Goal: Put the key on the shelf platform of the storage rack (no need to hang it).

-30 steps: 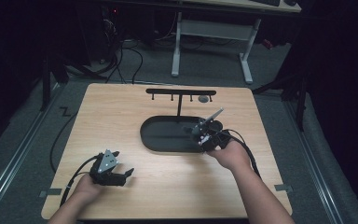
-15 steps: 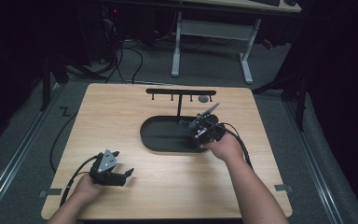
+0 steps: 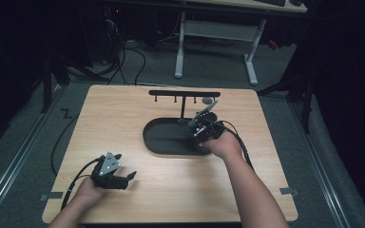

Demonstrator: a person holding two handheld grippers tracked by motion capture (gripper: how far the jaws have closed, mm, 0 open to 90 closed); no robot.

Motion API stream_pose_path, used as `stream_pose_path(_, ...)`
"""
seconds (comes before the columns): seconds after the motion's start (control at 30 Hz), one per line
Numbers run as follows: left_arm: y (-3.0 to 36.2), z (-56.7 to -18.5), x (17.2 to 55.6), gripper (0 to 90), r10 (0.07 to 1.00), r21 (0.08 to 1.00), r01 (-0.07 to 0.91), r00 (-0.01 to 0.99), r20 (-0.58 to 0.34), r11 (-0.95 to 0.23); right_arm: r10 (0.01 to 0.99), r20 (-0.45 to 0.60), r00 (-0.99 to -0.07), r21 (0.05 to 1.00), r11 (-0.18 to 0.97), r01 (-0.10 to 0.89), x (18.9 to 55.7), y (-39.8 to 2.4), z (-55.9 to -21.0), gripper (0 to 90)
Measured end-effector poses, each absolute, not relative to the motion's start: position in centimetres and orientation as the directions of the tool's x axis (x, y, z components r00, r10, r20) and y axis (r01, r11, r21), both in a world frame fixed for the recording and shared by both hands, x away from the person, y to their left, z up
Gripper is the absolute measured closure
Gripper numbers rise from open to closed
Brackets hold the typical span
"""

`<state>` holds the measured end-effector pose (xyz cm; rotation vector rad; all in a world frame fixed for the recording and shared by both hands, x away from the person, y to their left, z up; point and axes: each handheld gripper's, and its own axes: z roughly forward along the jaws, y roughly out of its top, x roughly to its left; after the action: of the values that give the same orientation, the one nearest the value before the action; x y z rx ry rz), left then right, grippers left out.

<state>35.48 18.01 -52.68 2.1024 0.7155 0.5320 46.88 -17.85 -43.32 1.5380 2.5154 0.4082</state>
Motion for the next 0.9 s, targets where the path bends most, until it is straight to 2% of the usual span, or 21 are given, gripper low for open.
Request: stream_pose_path(0.9,18.0,-52.7,35.5,15.3,0.653,0.818,0.301,0.749,0.116,-0.49,0.89,-0.003,-0.455,0.286,0.437,0.853,47.9,-17.2,-45.8,46.5)
